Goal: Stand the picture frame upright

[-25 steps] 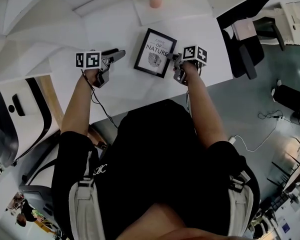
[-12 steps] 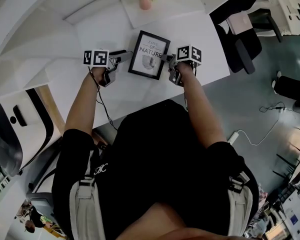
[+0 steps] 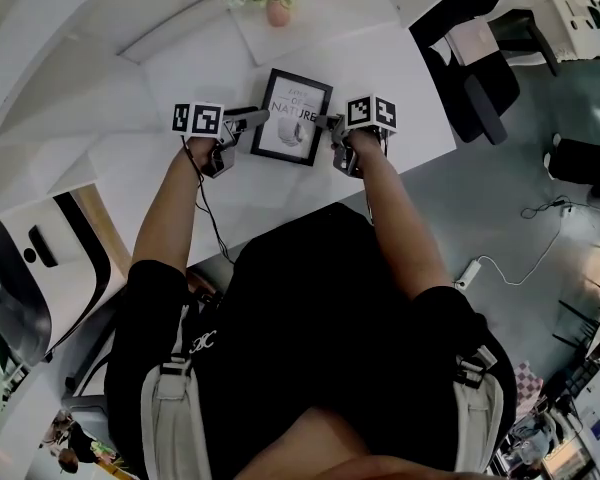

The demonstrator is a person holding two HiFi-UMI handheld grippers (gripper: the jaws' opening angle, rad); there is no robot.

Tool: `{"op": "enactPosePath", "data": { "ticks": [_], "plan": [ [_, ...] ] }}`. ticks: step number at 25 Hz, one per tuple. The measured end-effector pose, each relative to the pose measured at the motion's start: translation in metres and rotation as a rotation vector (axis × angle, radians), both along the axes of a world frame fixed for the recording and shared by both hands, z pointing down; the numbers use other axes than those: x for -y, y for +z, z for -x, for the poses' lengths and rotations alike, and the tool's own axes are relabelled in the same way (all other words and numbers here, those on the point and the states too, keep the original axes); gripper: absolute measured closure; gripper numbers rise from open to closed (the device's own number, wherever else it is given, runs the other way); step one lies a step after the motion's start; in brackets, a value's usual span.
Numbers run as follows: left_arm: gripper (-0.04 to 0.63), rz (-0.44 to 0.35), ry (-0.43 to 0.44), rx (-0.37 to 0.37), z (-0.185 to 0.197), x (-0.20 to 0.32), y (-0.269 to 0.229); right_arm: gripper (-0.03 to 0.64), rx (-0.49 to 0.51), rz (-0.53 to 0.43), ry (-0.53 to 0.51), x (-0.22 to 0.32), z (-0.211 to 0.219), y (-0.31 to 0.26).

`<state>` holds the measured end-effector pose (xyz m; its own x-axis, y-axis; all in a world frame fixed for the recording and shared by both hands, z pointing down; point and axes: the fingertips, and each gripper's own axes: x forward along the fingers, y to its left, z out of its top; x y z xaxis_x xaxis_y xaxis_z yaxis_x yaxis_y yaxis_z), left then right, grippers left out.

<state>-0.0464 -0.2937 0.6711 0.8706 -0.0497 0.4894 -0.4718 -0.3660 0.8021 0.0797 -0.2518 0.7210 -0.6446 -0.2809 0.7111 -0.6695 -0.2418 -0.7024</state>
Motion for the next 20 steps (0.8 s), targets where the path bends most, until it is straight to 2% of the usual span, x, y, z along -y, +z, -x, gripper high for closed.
{"op": "enactPosePath", "data": {
  "ticks": [3,6,7,12,17,20],
  "plan": [
    [0.390,0.000,0.014,0.018,-0.003,-0.002,0.003,0.540,0.002,-0.001,-0.003,0.000,0.000,-0.001],
    [0.492,-0.008,0.036,0.046,-0.004,-0.003,0.006,0.539,0.002,-0.002,-0.010,0.000,0.000,-0.001],
    [0.500,-0.007,0.042,0.047,-0.005,-0.004,0.006,0.539,0.000,-0.002,-0.013,0.001,0.000,-0.001],
    [0.503,-0.005,0.042,0.040,-0.006,-0.004,0.004,0.540,0.005,-0.009,-0.015,0.003,0.000,0.000],
    [0.510,-0.025,-0.019,0.026,-0.008,-0.004,-0.004,0.541,0.006,-0.024,-0.010,0.000,-0.001,0.000],
    [0.509,-0.041,-0.027,0.032,-0.008,-0.010,-0.007,0.543,-0.016,-0.049,-0.011,-0.002,-0.002,-0.002]
  ]
}}
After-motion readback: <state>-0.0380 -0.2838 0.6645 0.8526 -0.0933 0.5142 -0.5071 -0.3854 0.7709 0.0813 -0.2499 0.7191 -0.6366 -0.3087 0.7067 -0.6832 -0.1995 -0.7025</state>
